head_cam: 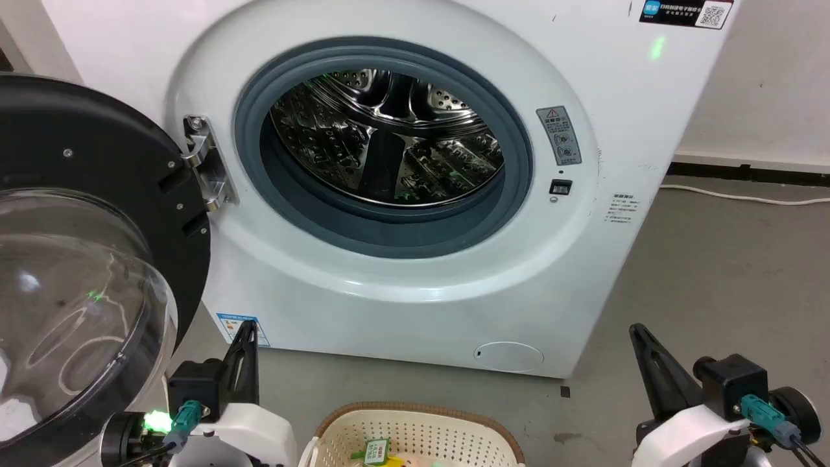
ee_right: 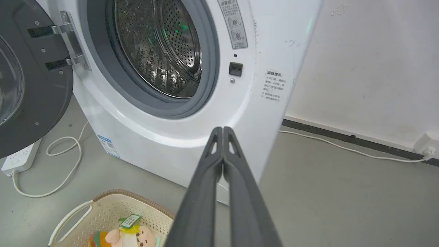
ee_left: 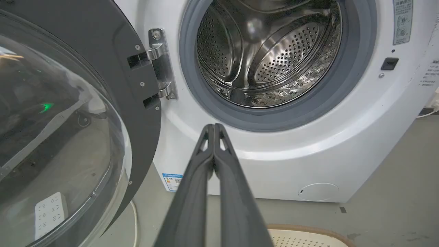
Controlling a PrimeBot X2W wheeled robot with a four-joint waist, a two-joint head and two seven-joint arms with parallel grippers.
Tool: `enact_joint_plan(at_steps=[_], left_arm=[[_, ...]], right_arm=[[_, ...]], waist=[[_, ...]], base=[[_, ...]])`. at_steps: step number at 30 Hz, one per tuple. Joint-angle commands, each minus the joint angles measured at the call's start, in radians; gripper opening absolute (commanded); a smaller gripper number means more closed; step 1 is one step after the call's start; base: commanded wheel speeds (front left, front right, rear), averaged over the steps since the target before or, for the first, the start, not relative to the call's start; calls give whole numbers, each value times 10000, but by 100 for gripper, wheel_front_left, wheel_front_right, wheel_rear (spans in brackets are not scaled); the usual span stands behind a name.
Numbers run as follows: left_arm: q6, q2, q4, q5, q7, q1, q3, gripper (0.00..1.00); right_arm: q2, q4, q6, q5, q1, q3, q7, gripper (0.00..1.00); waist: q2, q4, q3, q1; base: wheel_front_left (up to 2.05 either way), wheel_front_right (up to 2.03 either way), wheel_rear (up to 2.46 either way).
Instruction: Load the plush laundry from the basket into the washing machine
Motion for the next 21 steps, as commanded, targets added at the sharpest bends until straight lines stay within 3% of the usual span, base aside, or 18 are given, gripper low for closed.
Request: enact_joint_plan(at_steps=[1, 21], left_arm=[[-45, -3, -43, 18, 3, 2, 39, 0], [-45, -3, -43, 18, 3, 2, 39, 0]], right_arm=[[-2, -39, -9, -74, -116, -3, 14, 0], [-2, -39, -9, -74, -116, -3, 14, 0]], waist=[[0, 0, 0, 0], [0, 0, 0, 0]], base=[[0, 0, 0], [0, 0, 0]])
